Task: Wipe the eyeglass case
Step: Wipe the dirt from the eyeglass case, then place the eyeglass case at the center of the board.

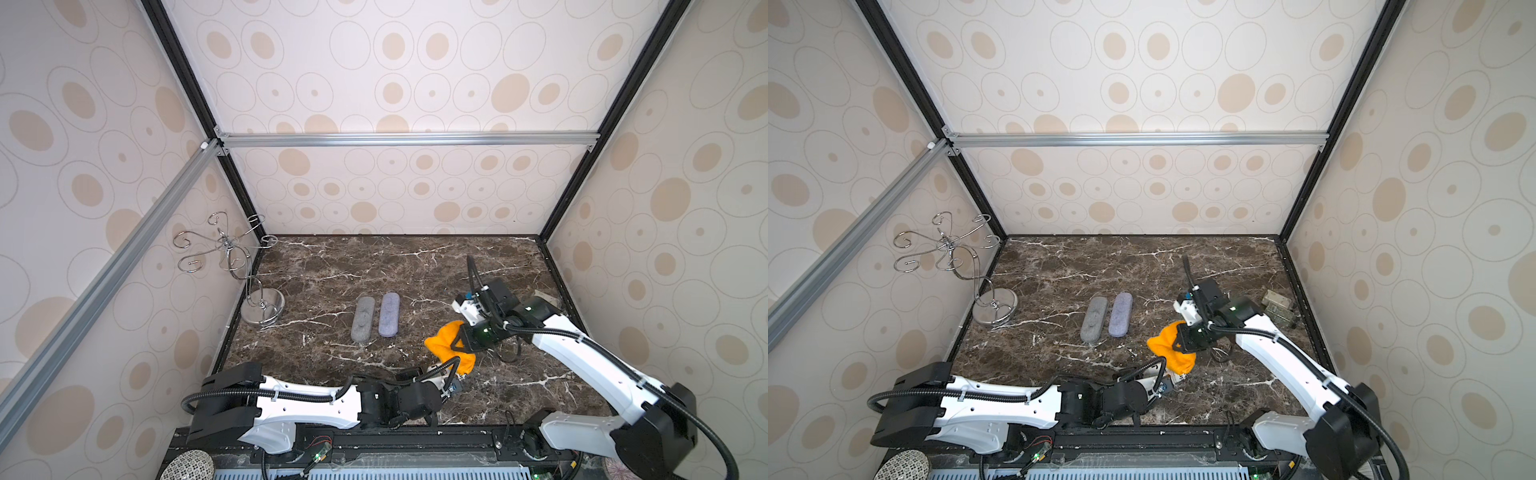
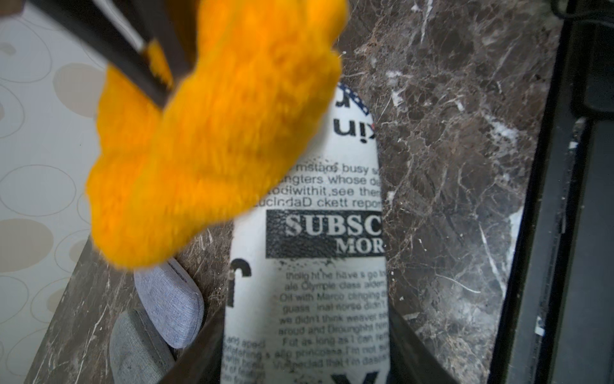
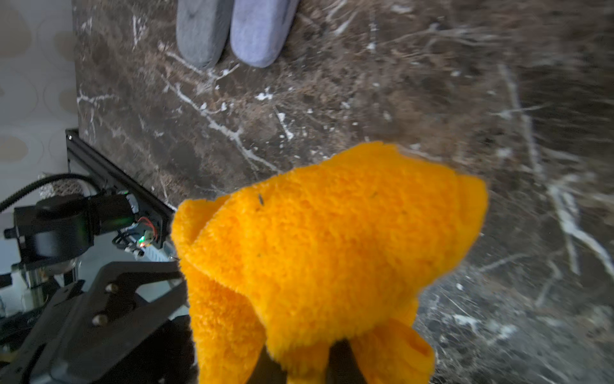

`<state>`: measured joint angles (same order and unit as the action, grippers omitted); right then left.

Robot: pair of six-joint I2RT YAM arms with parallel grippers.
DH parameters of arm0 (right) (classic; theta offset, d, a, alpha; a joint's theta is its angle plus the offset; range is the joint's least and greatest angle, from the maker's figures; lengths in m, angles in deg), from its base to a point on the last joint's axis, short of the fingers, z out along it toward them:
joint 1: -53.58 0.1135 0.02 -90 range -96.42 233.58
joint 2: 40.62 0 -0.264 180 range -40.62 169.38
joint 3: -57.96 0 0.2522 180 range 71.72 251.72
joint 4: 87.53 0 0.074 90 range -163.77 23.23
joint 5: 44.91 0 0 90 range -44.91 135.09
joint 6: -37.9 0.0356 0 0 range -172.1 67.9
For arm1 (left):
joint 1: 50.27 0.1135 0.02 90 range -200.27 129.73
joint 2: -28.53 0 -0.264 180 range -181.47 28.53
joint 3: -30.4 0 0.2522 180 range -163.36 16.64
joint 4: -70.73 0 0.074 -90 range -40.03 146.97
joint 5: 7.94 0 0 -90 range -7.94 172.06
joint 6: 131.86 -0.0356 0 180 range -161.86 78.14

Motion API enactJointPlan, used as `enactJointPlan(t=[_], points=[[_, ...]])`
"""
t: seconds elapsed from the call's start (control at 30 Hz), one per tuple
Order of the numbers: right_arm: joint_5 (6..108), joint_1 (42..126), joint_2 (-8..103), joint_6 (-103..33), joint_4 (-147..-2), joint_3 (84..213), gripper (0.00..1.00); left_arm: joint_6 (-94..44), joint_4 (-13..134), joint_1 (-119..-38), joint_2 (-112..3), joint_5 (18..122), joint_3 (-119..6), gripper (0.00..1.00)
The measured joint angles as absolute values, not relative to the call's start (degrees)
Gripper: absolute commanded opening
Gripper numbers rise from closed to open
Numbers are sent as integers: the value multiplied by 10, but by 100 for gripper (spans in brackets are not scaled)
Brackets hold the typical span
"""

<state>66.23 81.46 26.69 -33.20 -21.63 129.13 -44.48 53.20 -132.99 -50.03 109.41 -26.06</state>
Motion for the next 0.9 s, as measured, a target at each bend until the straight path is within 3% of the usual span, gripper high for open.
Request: enactJointPlan(t=[0.37, 0.9], points=[[548, 792, 105, -251, -181, 1221, 0, -250, 553, -1231, -488, 1046, -257, 43], [484, 792, 6, -230, -175, 1199, 0, -30, 506, -1131, -781, 1022, -512, 47]])
